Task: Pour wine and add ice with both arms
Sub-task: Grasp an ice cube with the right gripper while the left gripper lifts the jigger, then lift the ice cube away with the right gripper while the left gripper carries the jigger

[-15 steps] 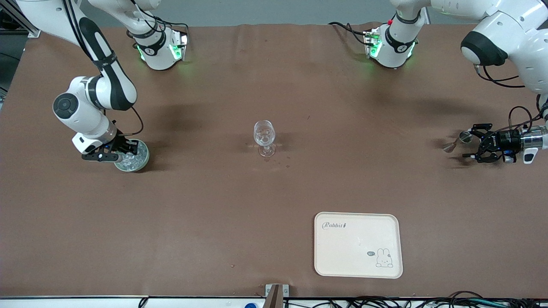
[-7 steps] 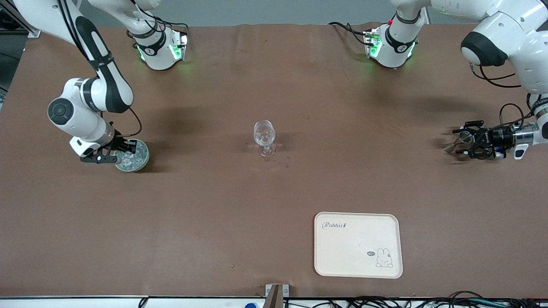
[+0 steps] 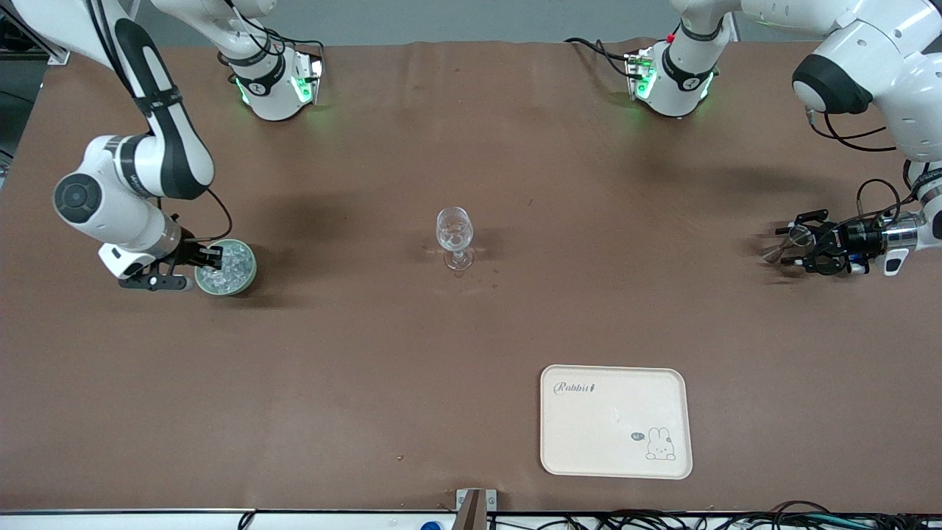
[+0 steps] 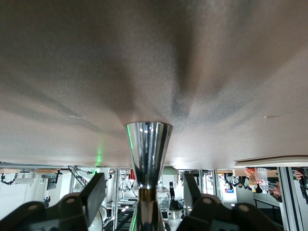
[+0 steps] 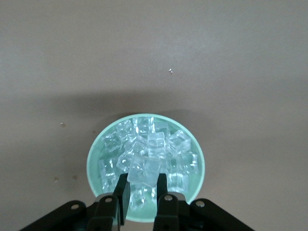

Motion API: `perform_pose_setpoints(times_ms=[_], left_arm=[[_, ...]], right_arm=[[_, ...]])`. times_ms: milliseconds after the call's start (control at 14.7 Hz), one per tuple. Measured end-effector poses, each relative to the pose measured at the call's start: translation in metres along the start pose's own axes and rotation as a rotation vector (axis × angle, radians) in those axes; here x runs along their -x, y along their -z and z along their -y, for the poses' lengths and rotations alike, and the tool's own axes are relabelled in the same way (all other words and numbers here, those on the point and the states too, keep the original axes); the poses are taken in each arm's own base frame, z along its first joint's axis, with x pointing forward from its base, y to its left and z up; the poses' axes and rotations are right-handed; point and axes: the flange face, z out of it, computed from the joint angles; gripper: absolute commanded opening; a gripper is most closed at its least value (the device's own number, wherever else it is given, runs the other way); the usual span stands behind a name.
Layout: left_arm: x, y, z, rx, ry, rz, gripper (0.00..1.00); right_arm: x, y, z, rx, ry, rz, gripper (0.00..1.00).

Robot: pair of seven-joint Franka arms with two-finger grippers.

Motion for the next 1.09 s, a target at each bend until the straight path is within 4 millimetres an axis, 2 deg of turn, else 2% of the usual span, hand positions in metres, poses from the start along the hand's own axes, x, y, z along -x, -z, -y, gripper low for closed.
perform_pose_setpoints(times_ms=[136,273,341,545,750,955,1091], left_arm=[[-0.002,0.003,0.003,0.008,0.004,0.0,0.52],[-0.003,0.006,0.005,0.017,0.006,0.002,0.29],[-0.002,0.007,0.005,0.025,0.004,0.007,0.21],[0.001,0.005,0.003,0.037,-0.004,0.043,0.17],[0.003,0.004,0.004,0.037,-0.005,0.06,0.04],[0.007,0.002,0.005,0.03,-0.006,0.094,0.01],[0.016,-0.002,0.001,0.015,-0.017,0.136,0.01]], right_arm=[[-0.012,0.048,-0.003,0.002,-0.004,0.017,0.01],[-0.019,0.105,-0.005,0.003,-0.009,0.021,0.01],[-0.021,0.132,-0.006,0.004,-0.011,0.02,0.01],[-0.018,0.214,-0.012,0.005,-0.024,0.015,0.01],[-0.005,0.283,-0.019,0.004,-0.038,0.006,0.02],[0.014,0.33,-0.025,0.004,-0.05,-0.05,0.02],[0.025,0.345,-0.028,0.003,-0.057,-0.076,0.02]])
